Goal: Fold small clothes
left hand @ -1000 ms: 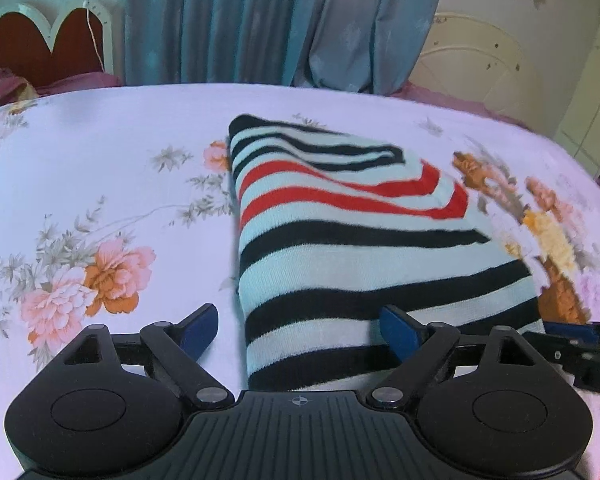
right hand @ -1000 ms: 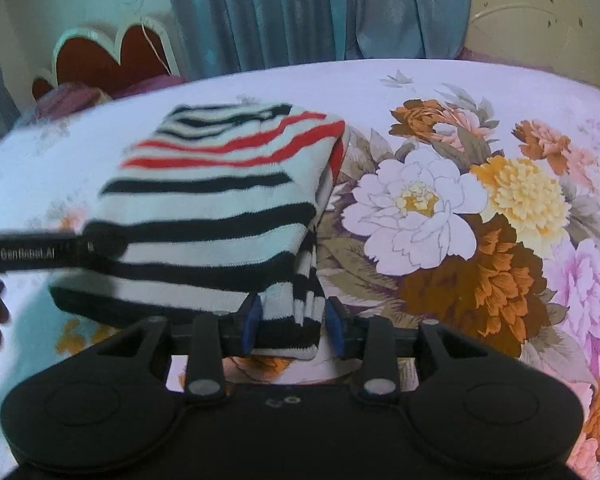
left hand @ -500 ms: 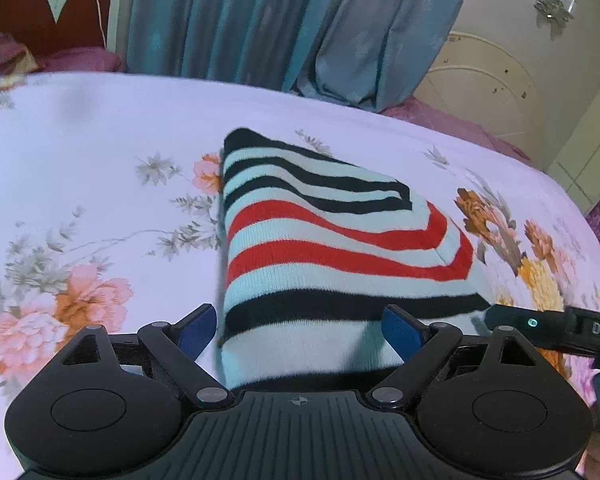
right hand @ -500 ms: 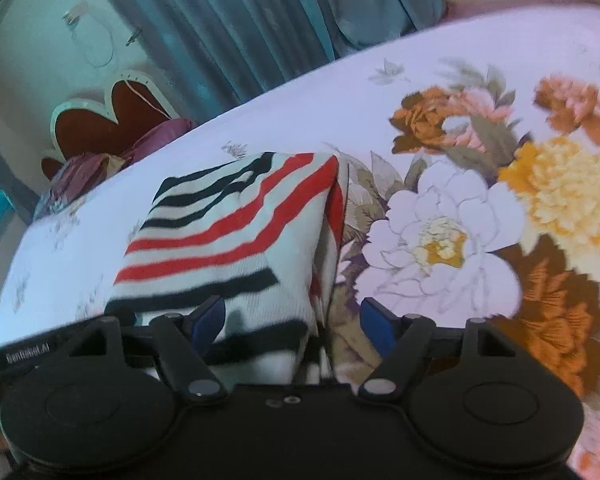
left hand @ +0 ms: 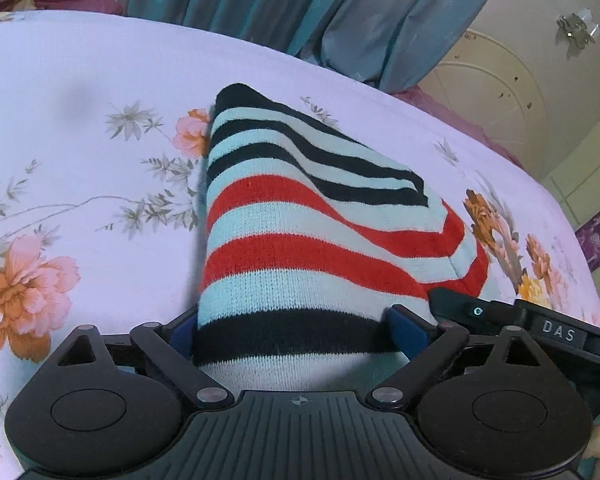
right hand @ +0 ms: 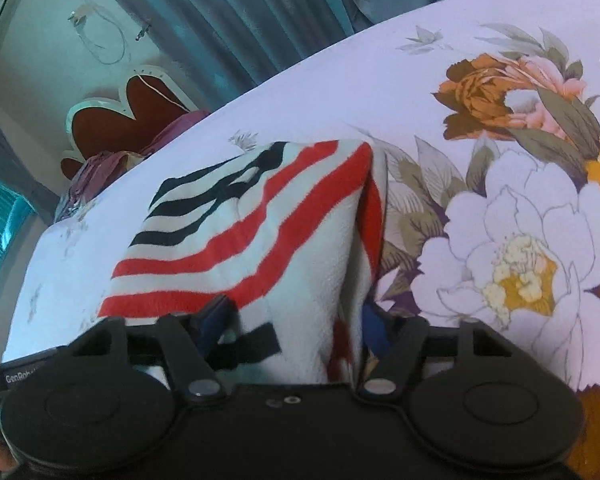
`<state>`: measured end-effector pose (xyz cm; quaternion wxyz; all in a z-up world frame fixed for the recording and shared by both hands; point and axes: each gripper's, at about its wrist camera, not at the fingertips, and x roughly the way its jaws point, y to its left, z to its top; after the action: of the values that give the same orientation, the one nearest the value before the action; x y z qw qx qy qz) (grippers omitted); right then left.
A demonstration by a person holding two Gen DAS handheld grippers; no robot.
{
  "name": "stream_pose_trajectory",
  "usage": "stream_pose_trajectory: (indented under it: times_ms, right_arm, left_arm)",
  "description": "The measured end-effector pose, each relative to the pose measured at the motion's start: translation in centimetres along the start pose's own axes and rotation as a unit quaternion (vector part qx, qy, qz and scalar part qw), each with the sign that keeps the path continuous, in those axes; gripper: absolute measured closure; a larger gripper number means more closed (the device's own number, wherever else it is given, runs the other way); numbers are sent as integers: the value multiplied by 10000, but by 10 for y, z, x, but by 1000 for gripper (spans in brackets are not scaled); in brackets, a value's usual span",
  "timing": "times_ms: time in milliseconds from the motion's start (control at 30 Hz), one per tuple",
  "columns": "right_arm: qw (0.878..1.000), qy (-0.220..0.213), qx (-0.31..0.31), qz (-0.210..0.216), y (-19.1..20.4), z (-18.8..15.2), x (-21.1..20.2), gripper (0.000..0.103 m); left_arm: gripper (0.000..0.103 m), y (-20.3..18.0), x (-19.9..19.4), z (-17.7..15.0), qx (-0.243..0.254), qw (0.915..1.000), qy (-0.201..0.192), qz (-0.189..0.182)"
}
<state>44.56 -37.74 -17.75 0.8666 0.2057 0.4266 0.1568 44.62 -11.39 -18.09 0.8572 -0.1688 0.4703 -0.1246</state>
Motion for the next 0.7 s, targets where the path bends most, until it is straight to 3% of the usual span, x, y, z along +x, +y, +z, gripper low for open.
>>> stream_pose_trajectory:
  times_ms: [67,267,533,700]
  right_arm:
    - [10000,29,-38,18,3,1,-1,59]
    - [9998,-156,2,96,7,2,-13,69]
    - [9984,-420,-198,325,44,4,-33,70]
    - [9971,-523,-262,479,83,2,-31,70]
  left_arm:
    - [15,-3,-2,0,74,10000,-6,41]
    - [44,-12,-20,2,374,9988,-246,187]
    - [48,-4,-58,10,442,9975,-543,61]
    - [48,27,-98,18,508,9955,-788,131]
